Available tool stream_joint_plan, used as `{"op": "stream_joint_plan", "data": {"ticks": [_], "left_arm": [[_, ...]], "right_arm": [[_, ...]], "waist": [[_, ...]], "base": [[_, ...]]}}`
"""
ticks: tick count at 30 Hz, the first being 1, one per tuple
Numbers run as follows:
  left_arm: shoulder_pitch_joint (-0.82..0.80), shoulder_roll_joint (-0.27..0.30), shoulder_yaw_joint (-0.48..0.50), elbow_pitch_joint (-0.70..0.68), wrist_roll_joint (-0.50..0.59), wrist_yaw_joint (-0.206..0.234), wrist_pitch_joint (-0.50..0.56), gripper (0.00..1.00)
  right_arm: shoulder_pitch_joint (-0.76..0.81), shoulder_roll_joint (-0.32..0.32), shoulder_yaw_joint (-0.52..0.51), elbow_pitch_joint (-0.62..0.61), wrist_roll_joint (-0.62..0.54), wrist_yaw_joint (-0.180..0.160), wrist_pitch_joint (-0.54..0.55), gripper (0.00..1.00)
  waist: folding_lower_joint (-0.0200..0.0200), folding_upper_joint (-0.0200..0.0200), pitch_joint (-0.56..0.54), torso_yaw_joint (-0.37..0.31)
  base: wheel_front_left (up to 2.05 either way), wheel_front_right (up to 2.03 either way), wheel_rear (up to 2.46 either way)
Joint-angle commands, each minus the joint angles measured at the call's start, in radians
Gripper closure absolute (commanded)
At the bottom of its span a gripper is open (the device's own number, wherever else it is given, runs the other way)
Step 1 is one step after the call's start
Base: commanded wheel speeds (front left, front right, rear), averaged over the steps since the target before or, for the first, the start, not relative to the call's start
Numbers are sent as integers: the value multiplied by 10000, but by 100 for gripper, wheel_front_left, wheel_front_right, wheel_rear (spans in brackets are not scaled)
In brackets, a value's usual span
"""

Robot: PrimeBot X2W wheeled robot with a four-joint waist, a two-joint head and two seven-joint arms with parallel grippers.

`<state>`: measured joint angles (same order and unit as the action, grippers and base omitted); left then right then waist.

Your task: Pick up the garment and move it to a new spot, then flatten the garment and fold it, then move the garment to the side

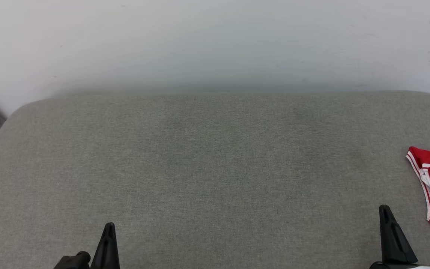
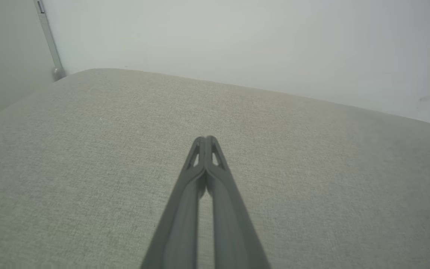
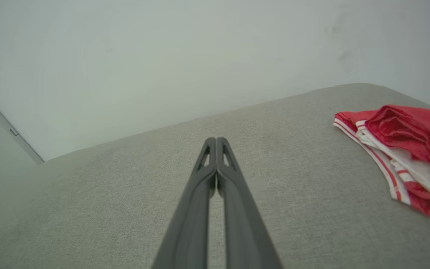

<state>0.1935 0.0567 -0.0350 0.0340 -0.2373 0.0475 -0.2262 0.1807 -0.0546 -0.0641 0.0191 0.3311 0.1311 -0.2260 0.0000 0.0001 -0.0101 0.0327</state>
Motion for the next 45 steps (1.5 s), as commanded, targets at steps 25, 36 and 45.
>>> {"op": "stream_joint_plan", "data": {"ticks": [25,36,45], "left_arm": [[-1217,280,158,679,-4881,-643,843,100],[-1506,317,254,870,-6363,-826,1151,100],[-1740,337,338,1045,-7565,-972,1416,100]], "right_arm": [[-1142,-258,112,639,4519,-2,901,100],[-1414,-285,112,886,5893,-2,1224,100],[-1648,-298,99,1088,7007,-2,1486,100]], "waist": [[0,-1,27,-71],[0,-1,40,-100],[0,-1,50,-125]], "base": [[0,0,0],[0,0,0],[0,0,0]]}}
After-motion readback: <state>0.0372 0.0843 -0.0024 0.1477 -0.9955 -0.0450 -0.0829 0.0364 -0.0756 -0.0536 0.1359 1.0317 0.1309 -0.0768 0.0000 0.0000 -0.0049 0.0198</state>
